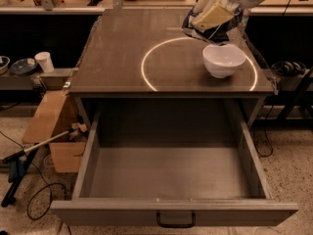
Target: Place blue chip bag into top drawer
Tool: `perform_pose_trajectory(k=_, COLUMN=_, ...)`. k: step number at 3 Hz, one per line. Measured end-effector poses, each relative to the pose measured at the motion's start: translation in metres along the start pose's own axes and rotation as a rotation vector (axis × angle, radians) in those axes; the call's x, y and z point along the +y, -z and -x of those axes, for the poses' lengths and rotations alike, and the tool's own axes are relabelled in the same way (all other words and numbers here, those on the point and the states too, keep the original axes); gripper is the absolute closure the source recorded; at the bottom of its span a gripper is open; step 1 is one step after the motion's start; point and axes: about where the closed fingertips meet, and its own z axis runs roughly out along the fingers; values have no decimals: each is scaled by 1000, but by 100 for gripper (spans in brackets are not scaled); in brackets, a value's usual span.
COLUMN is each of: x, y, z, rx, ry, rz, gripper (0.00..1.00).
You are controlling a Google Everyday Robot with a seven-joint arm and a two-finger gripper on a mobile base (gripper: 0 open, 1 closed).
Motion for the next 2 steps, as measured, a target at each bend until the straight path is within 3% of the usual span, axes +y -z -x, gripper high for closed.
perform_pose_trajectory(k=2, x=21, y=7, z=-4, rx=-1, ry=-56, rz=-7, gripper=100)
